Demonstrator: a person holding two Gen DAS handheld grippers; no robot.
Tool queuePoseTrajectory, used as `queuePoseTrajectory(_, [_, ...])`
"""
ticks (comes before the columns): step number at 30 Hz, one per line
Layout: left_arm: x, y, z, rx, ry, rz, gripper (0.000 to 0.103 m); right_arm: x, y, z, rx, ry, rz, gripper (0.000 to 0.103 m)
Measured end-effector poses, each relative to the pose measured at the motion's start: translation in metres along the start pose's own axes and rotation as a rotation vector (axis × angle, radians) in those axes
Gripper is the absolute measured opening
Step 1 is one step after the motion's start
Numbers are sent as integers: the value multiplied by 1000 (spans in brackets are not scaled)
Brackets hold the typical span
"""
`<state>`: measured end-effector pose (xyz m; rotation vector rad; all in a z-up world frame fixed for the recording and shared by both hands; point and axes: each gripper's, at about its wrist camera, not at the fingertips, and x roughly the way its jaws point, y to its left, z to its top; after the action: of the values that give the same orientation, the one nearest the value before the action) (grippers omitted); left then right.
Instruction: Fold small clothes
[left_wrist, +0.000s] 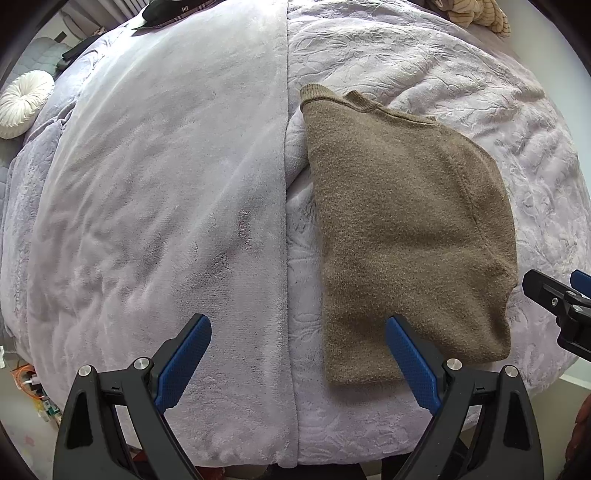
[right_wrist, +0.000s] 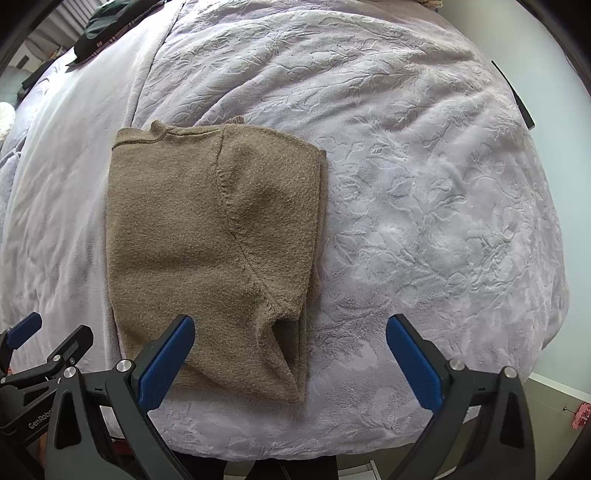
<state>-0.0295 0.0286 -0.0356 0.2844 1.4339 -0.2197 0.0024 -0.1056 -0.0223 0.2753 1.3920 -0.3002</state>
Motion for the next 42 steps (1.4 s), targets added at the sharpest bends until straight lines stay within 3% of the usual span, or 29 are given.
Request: queuePoseTrajectory(42, [-8, -4, -2, -3, -6, 0, 96, -11, 2, 1, 2, -22, -12, 103])
